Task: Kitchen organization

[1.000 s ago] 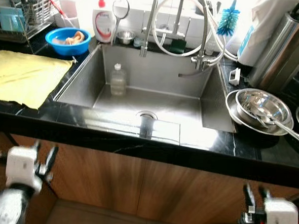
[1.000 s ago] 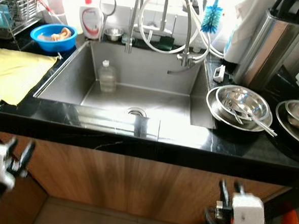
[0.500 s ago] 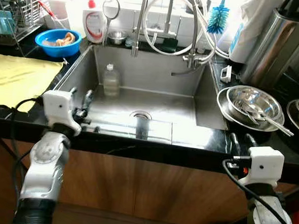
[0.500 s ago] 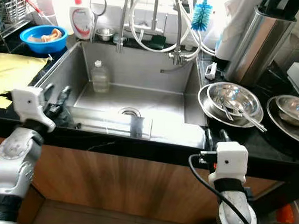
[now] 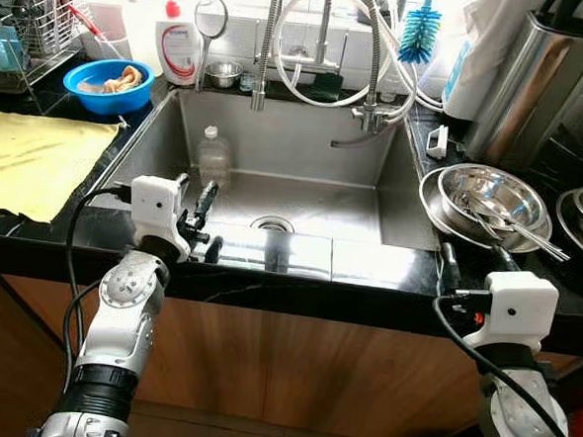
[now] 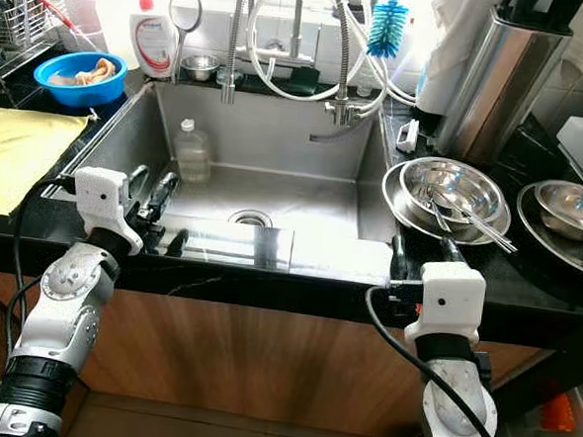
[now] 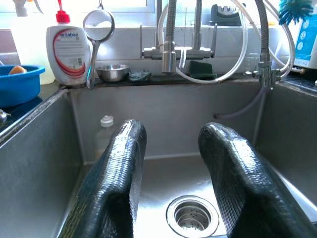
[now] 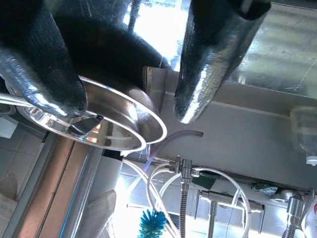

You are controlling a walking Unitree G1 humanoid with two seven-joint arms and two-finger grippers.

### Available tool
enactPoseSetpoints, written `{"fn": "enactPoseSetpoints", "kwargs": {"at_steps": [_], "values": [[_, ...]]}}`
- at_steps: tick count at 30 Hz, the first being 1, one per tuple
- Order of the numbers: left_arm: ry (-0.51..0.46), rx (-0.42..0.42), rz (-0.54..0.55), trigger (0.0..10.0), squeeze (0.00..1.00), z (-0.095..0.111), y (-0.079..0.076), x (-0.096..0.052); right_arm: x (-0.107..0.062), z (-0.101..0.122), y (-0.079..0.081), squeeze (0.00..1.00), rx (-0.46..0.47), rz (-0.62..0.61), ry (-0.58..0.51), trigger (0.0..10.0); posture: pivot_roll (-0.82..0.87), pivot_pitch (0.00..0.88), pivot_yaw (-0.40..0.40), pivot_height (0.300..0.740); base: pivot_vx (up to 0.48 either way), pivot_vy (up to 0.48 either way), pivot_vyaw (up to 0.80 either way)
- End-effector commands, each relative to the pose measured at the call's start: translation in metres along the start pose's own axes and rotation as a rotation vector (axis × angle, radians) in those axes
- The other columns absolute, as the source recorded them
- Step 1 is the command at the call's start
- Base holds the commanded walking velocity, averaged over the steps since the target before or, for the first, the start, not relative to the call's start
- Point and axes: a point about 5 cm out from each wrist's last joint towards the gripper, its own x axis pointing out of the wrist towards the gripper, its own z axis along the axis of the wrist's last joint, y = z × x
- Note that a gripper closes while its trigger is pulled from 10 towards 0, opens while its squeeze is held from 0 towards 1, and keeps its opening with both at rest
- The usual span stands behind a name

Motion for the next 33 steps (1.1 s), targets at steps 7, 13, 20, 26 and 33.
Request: {"fn": "enactPoseSetpoints", "kwargs": {"at_steps": [7,13,20,26,33], "values": [[0.002,-0.014,-0.029,10.0,0.0,-0.007,-0.005,0.001,-0.001,0.004,0.0,1.0,0.003,-0.052,-0.003,10.0,-0.05,0.0,-0.015,0.74,0.0,0.0,0.0],[0.0,-0.019,-0.043,10.0,0.0,-0.009,-0.008,0.002,-0.001,0.002,-0.006,0.78,-0.018,-0.1,0.006,10.0,-0.05,0.0,-0.012,0.74,0.0,0.0,0.0],[-0.003,-0.018,-0.038,10.0,0.0,-0.01,-0.007,0.002,0.009,0.006,-0.008,0.0,-0.014,-0.112,-0.016,10.0,-0.05,0.0,-0.017,0.74,0.0,0.0,0.0],[-0.019,-0.012,-0.035,10.0,0.0,-0.008,-0.008,0.004,0.02,0.008,-0.009,0.0,-0.007,-0.122,-0.026,10.0,-0.03,0.0,-0.021,0.74,0.0,0.0,0.0],[-0.059,-0.014,-0.07,10.0,1.0,0.0,-0.013,0.012,0.026,0.007,-0.006,0.0,0.001,-0.121,-0.027,10.0,-0.02,0.0,-0.019,0.74,0.0,0.0,0.0]]}}
